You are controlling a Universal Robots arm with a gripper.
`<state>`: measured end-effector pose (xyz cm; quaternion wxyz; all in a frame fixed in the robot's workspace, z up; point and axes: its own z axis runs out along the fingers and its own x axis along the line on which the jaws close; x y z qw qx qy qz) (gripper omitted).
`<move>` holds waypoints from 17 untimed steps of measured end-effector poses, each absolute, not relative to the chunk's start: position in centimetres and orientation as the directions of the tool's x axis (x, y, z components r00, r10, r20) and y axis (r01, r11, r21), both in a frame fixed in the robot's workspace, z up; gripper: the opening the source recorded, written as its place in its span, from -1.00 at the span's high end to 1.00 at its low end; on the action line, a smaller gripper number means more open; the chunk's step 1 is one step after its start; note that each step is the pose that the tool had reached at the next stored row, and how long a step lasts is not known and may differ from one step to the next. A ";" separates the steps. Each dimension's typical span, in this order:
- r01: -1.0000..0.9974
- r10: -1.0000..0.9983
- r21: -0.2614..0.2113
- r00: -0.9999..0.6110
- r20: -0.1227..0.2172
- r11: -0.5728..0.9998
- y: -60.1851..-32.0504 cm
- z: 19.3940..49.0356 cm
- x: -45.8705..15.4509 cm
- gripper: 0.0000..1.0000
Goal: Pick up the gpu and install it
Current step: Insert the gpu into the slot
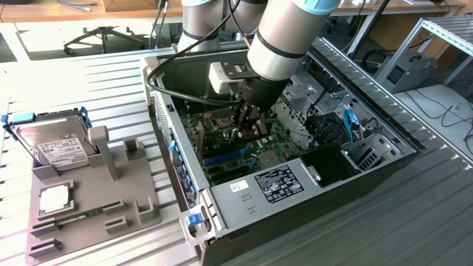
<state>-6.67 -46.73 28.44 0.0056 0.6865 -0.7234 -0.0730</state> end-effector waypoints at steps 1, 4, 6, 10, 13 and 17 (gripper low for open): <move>-0.992 -0.995 0.113 -0.057 -0.078 0.048 -46.7 28.4 -6.7 0.47; -0.992 -0.998 0.110 -0.057 -0.031 0.053 -46.7 28.4 -6.7 0.47; -0.992 -0.998 0.109 -0.057 -0.004 0.056 -46.7 28.4 -6.7 0.47; -0.992 -0.998 0.109 -0.057 -0.002 0.057 -46.7 28.4 -6.7 0.47; -0.992 -0.998 0.109 -0.057 -0.002 0.057 -46.7 28.4 -6.7 0.47; -0.992 -0.998 0.109 -0.057 -0.001 0.057 -46.8 28.4 -6.7 0.47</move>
